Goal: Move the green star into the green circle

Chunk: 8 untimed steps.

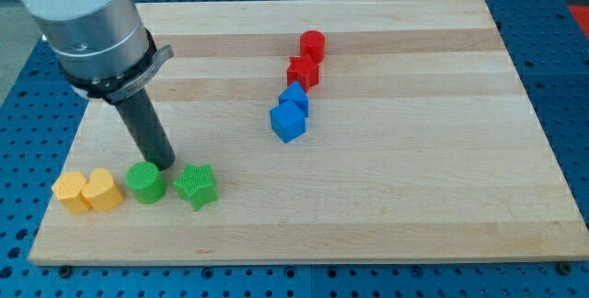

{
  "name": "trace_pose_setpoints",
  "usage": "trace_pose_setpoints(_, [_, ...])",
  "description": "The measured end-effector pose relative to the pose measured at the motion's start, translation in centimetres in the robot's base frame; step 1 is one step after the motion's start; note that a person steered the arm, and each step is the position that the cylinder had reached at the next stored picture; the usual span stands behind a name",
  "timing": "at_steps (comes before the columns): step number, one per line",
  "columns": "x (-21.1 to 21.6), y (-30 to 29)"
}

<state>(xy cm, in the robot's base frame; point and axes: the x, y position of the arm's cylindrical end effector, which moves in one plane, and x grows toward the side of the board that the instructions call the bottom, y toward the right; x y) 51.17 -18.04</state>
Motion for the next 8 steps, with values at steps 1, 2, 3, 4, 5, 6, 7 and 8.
trace_pose_setpoints(1, [0.6, 0.0])
trace_pose_setpoints(2, [-0.9, 0.0])
trace_pose_setpoints(3, [-5.1, 1.8])
trace_pose_setpoints(4, [-3.7, 8.6])
trace_pose_setpoints(5, [-0.9, 15.1])
trace_pose_setpoints(6, [1.9, 16.5])
trace_pose_setpoints(7, [2.0, 13.4])
trace_pose_setpoints(8, [2.8, 11.4])
